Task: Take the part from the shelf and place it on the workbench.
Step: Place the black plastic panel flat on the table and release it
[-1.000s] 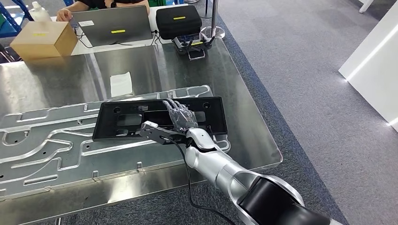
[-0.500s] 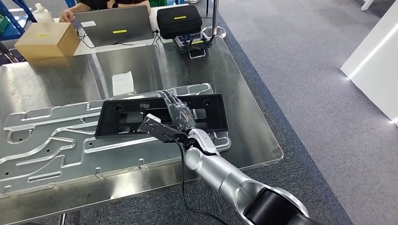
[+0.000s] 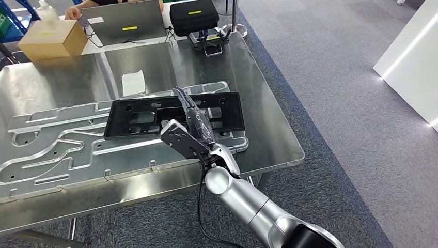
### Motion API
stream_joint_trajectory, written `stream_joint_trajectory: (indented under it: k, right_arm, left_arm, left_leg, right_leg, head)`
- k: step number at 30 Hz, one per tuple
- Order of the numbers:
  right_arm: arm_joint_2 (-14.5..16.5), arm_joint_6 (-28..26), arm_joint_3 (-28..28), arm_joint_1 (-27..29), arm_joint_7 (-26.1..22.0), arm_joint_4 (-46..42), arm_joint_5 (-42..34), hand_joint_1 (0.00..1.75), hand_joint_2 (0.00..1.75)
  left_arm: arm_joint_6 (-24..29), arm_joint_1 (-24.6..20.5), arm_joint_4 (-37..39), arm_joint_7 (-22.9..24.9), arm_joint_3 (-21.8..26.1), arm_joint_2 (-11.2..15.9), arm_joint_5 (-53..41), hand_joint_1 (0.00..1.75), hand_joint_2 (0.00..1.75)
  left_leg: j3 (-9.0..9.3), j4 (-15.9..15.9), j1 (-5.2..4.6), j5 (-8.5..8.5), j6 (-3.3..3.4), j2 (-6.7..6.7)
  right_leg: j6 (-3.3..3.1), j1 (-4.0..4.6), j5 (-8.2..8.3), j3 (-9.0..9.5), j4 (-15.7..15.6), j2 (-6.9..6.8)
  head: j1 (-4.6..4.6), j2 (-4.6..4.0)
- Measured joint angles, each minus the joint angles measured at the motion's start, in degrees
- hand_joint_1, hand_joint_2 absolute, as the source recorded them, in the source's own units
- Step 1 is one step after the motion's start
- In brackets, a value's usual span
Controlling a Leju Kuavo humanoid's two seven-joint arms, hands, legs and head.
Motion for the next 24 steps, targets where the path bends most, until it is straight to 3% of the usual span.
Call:
stream_joint_trajectory:
  k: [3, 4, 6, 8, 9, 10, 11, 12, 13, 15, 16, 18, 19, 20, 23, 24]
  right_arm:
    - [-0.2, -0.1, 0.3, 0.5, 0.0, -0.9, -0.4, 0.00, 0.00]
    - [-0.4, -0.1, 0.3, 0.7, 0.0, -1.0, -0.5, 0.00, 0.00]
    - [-0.7, -0.2, 0.3, 1.1, 0.0, -1.1, -0.8, 0.00, 0.00]
    - [-0.9, -0.3, 0.3, 1.7, 0.0, -1.2, -1.0, 0.00, 0.00]
    - [-1.0, -0.3, 0.3, 2.1, 0.0, -1.2, -1.0, 0.00, 0.00]
    - [-1.2, -0.3, 0.3, 2.5, 0.0, -1.2, -1.0, 0.00, 0.00]
    - [-1.3, -0.3, 0.3, 2.8, 0.0, -1.2, -1.1, 0.00, 0.00]
    - [-1.4, -0.3, 0.3, 3.0, -0.1, -1.2, -1.1, 0.00, 0.00]
    - [-1.4, -0.4, 0.4, 3.1, -0.2, -1.3, -1.3, 0.00, 0.00]
    - [-1.4, -0.5, 0.4, 3.3, -0.8, -1.5, -1.7, 0.00, 0.00]
    - [-1.4, -0.7, 0.5, 3.5, -1.2, -1.7, -2.0, 0.00, 0.00]
    - [-1.4, -1.0, 0.6, 4.3, -2.1, -2.0, -2.3, 0.00, 0.00]
    - [-1.4, -1.2, 0.6, 4.7, -2.5, -2.3, -2.4, 0.00, 0.00]
    - [-1.3, -1.4, 0.7, 5.3, -2.9, -2.6, -2.6, 0.00, 0.00]
    - [-1.3, -2.3, 0.8, 7.5, -4.7, -4.5, -3.7, 0.00, 0.00]
    - [-1.3, -2.6, 0.8, 8.1, -5.2, -5.1, -4.0, 0.00, 0.00]
  left_arm:
    - [0.3, 0.0, 0.0, 0.0, 0.2, 0.0, -0.1, 0.00, 0.00]
    - [0.4, -0.1, 0.0, 0.0, 0.2, 0.0, -0.1, 0.00, 0.00]
    - [0.5, -0.2, 0.0, 0.0, 0.2, 0.0, -0.1, 0.00, 0.00]
    - [0.6, -0.2, 0.0, 0.0, 0.2, 0.0, -0.1, 0.00, 0.00]
    - [0.6, -0.1, 0.0, 0.0, 0.2, 0.0, -0.1, 0.00, 0.00]
    - [0.7, -0.1, 0.0, 0.0, 0.2, 0.0, -0.1, 0.00, 0.00]
    - [0.7, -0.1, 0.0, 0.0, 0.2, 0.0, -0.1, 0.00, 0.00]
    - [0.7, -0.1, 0.0, 0.0, 0.2, 0.0, -0.1, 0.00, 0.00]
    - [0.8, -0.1, 0.0, 0.0, 0.2, -0.1, -0.1, 0.00, 0.00]
    - [0.8, -0.1, 0.0, 0.0, 0.3, -0.3, 0.0, 0.00, 0.00]
    - [0.9, 0.0, 0.0, 0.0, 0.3, -0.5, 0.0, 0.00, 0.00]
    - [1.2, 0.0, 0.0, -0.1, 0.5, -0.5, 0.1, 0.00, 0.00]
    - [1.3, 0.1, 0.0, -0.1, 0.7, -0.5, 0.1, 0.00, 0.00]
    - [1.6, 0.2, 0.0, -0.1, 0.8, -0.5, 0.2, 0.00, 0.00]
    - [2.1, 0.6, 0.0, -0.3, 1.2, -0.4, 0.7, 0.00, 0.00]
    - [2.3, 0.7, 0.0, -0.4, 1.4, -0.4, 0.8, 0.00, 0.00]
  left_leg:
    - [-0.74, -0.3, -0.25, 0.75, 1.63, -0.10]
    - [-1.10, -0.4, -0.22, 1.27, 2.26, -0.01]
    - [-2.30, -0.7, -0.20, 2.56, 3.43, 0.19]
    - [-4.02, -0.6, -0.55, 3.83, 3.97, 0.24]
    - [-4.89, -0.6, -0.73, 4.46, 4.05, 0.26]
    - [-5.75, -0.6, -0.94, 5.08, 4.10, 0.27]
    - [-6.57, -0.6, -1.16, 5.70, 4.11, 0.26]
    - [-7.30, -0.6, -1.37, 6.29, 4.10, 0.24]
    - [-7.93, -0.5, -1.53, 6.88, 4.06, 0.22]
    - [-8.66, -0.6, -1.77, 8.01, 3.73, 0.16]
    - [-8.75, -0.7, -1.71, 8.52, 3.44, 0.17]
    - [-8.75, -1.3, -1.61, 9.53, 2.73, 0.18]
    - [-8.97, -1.1, -1.54, 9.24, 2.39, 0.17]
    - [-9.43, -0.2, -1.51, 7.84, 2.08, 0.15]
    - [-11.66, 8.4, -1.04, -0.74, 1.25, 0.16]
    - [-12.16, 11.1, -0.90, -2.61, 1.06, 0.17]
  right_leg:
    - [1.42, 0.05, 0.98, -0.34, -0.2, 0.16]
    - [1.75, -0.03, 0.36, -0.63, 0.2, 0.21]
    - [2.08, -0.18, -3.80, -2.23, 4.1, 0.31]
    - [2.21, -0.05, -9.03, -4.62, 11.4, 0.36]
    - [2.19, 0.06, -10.24, -5.27, 14.5, 0.37]
    - [2.05, 0.20, -10.18, -5.05, 16.0, 0.39]
    - [1.75, 0.38, -9.10, -3.75, 15.4, 0.39]
    - [1.25, 0.61, -7.65, -1.35, 12.7, 0.41]
    - [0.54, 0.95, -6.79, 1.86, 8.7, 0.43]
    - [-0.56, 1.54, -6.80, 7.13, 1.1, 0.29]
    - [-0.89, 1.78, -7.17, 8.37, -1.0, 0.25]
    - [-1.27, 1.84, -6.33, 8.35, -2.1, 0.16]
    - [-1.59, 1.70, -5.66, 8.10, -2.5, 0.10]
    - [-1.99, 1.49, -4.81, 7.63, -2.8, -0.01]
    - [-2.50, 1.24, -2.61, 5.47, -3.1, -0.24]
    - [-2.43, 1.24, -2.19, 4.91, -3.1, -0.29]
  head:
    - [0.13, -0.01]
    - [0.15, -0.01]
    - [0.19, 0.00]
    - [0.19, -0.01]
    - [0.19, -0.01]
    - [0.18, -0.01]
    - [0.19, -0.01]
    - [0.18, 0.00]
    - [0.18, -0.01]
    - [0.13, -0.01]
    - [0.20, -0.01]
    - [0.35, 0.00]
    - [0.43, -0.01]
    - [0.34, -0.01]
    - [0.10, -0.01]
    - [0.10, 0.00]
